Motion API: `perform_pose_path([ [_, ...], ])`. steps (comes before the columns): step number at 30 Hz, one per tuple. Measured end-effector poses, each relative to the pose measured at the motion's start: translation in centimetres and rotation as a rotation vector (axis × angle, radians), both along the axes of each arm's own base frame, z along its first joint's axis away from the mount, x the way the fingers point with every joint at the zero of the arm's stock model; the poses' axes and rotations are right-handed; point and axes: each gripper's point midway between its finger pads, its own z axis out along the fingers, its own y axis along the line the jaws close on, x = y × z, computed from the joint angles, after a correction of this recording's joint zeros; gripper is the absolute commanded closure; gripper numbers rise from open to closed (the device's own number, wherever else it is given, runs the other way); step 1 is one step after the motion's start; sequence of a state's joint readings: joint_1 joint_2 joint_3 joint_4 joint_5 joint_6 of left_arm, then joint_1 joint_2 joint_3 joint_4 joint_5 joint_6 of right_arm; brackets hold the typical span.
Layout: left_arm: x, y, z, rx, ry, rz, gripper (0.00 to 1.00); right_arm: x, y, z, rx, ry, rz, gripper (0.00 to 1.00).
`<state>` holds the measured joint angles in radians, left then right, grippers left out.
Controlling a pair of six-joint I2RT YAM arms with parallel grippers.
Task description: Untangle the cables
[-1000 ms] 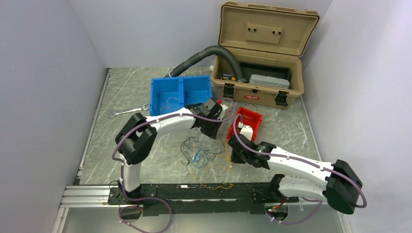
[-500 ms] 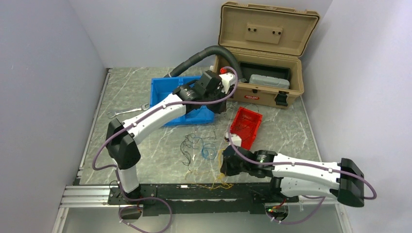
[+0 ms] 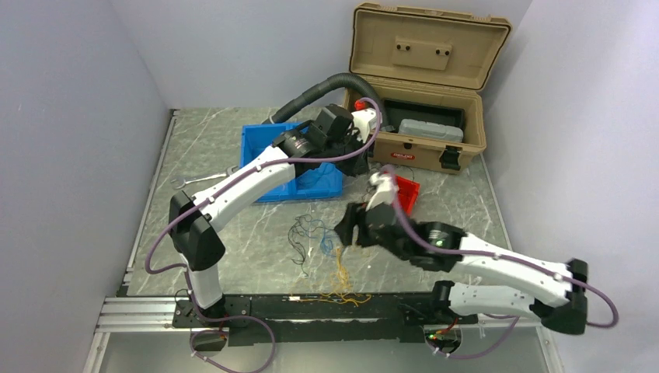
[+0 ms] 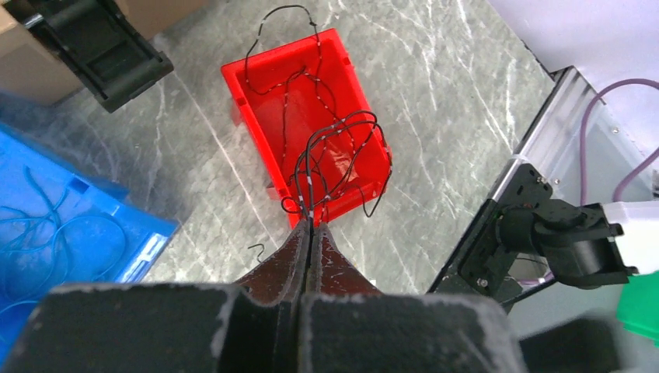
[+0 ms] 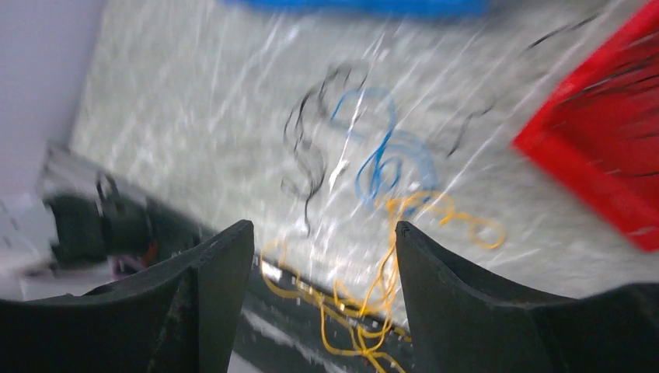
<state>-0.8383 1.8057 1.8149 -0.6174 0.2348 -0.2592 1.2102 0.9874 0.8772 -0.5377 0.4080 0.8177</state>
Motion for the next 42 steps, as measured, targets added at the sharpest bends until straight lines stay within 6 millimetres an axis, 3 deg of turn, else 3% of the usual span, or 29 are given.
perform_pose_path([
  [3,-0.2,-0.4,0.5,-0.021,0.01,-0.016,1.0,3.3,-4.0,4.2,0.052,-0.081,-0.161,0.28],
  [6,-0.4,-0.7,1.2,-0.042,0.013,-0.022,1.0,5.1,-9.1,7.2,0.078,-0.153,-0.324,0.28],
  [11,-0.6,-1.3,2.4,-0.084,0.02,-0.035,1.0,5.9,-15.3,8.9,0.018,-0.213,-0.525,0.26],
  [14,-0.5,-2.0,2.4,-0.101,0.025,-0.04,1.0,6.4,-17.2,8.6,-0.052,-0.218,-0.602,0.26],
  [19,0.4,-3.9,-0.3,-0.098,0.062,-0.032,1.0,6.9,-19.1,7.6,-0.142,-0.209,-0.678,0.26],
  [29,2.7,-5.7,-12.8,0.138,0.126,0.086,1.0,7.1,-20.5,8.0,-0.153,-0.227,-0.739,0.26],
  [35,2.6,-7.2,-17.0,0.221,0.117,0.099,0.99,7.2,-21.4,7.3,-0.196,-0.209,-0.77,0.25],
  [38,2.3,-7.8,-17.7,0.231,0.118,0.091,0.86,7.4,-21.9,7.0,-0.212,-0.197,-0.787,0.25],
  [42,2.4,-7.9,-17.5,0.23,0.097,0.088,0.55,7.5,-22.3,6.6,-0.224,-0.181,-0.789,0.19],
])
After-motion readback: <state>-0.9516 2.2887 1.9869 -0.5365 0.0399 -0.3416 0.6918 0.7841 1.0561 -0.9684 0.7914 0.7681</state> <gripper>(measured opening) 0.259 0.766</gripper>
